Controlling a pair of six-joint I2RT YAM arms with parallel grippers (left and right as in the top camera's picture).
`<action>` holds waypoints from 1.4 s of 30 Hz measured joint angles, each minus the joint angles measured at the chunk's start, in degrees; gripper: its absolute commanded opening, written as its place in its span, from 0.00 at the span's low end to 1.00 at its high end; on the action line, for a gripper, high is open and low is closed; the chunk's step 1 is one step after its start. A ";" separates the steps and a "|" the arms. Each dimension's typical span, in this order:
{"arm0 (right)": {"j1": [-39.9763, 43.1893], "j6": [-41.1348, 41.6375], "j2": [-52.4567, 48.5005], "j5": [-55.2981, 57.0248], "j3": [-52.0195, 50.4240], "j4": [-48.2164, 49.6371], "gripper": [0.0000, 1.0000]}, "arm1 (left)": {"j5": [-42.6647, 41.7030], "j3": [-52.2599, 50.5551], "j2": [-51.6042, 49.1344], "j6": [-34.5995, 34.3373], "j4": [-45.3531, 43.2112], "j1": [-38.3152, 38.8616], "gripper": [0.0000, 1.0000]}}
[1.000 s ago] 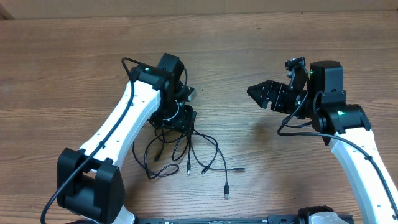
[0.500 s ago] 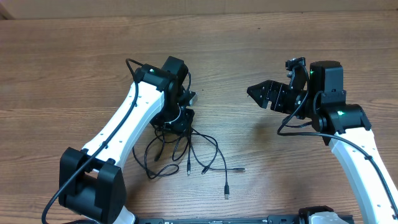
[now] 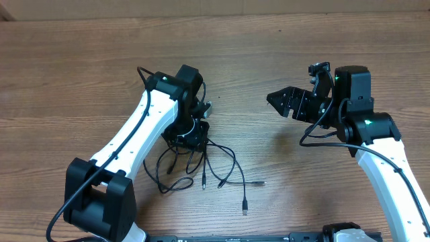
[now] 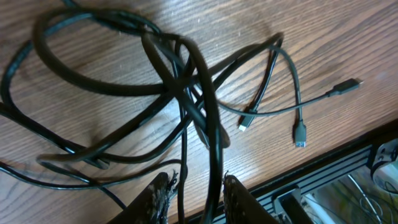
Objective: Untangle cables
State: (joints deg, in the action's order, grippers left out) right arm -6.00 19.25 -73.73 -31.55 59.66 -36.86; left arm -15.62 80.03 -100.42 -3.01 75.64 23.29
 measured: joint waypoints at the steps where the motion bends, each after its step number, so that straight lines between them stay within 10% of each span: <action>1: 0.00 0.00 0.00 0.02 0.00 0.00 0.81 | -0.02 -0.42 0.00 0.00 -0.33 0.00 0.26; 4: 0.00 0.02 0.00 0.00 0.00 0.00 0.81 | -0.92 -1.84 0.00 0.02 -1.68 -0.02 0.04; 15: 0.02 0.02 0.00 0.02 0.00 -0.04 0.81 | -11.10 -1.18 -0.11 1.77 -1.51 0.00 0.04; 30: -1.73 -6.03 0.00 -6.73 0.00 0.50 0.84 | -24.48 45.79 -0.74 9.16 2.38 0.00 0.04; 42: -2.43 -6.84 0.00 -16.44 -0.09 11.65 0.86 | -30.58 48.98 -0.74 9.14 3.34 0.37 0.04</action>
State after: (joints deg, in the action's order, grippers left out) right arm -8.43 12.40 -73.73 -47.99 59.57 -25.21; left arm -46.19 129.01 -101.16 6.13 78.98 23.66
